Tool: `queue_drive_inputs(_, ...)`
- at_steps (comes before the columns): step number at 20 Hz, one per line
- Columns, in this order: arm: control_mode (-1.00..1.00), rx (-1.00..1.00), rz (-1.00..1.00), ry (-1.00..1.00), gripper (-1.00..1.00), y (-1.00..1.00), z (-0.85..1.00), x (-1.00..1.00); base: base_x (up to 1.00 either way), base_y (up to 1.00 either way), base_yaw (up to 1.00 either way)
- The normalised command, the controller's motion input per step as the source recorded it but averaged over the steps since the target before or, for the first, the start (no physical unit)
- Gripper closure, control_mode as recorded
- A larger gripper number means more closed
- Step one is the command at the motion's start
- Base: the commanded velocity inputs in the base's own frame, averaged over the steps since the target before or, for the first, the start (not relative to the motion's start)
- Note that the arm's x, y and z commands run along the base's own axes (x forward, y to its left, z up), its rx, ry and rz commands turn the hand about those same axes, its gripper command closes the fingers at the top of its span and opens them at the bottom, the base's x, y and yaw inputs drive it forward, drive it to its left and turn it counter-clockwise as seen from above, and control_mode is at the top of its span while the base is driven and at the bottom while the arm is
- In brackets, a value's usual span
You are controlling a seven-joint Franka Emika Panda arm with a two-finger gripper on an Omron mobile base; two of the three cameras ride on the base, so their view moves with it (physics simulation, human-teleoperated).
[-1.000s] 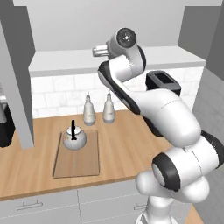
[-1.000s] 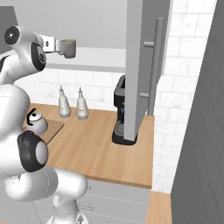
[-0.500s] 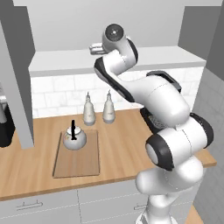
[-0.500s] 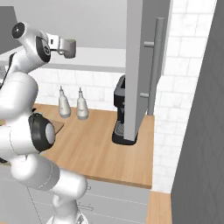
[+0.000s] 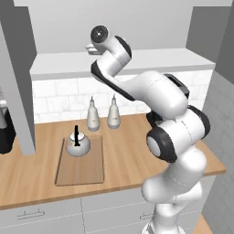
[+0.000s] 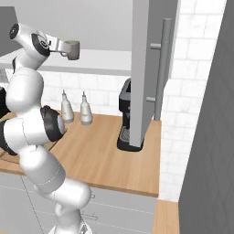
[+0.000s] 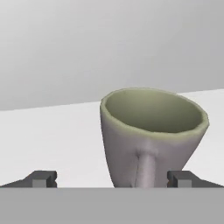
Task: Pick the kettle from the counter and place it on the tray. Then pick the mug from the cabinet and place it on the tray. Then close the cabinet doors.
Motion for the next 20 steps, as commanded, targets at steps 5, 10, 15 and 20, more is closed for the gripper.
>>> queue_drive_inputs(5,-1.0,0.03,-0.11,0.0,-1.0,0.0,-0.06,0.24,0.0,0.0,0.0)
queue_drive_inputs(10,-1.0,0.01,-0.09,0.0,1.0,0.0,-0.01,0.01,0.0,0.0,0.0)
queue_drive_inputs(15,-1.0,0.0,-0.08,-0.04,1.0,0.0,0.0,-0.02,0.0,0.0,0.0)
queue_drive_inputs(20,-1.0,0.0,-0.05,-0.07,1.0,-0.02,-0.06,-0.02,0.0,0.0,0.0)
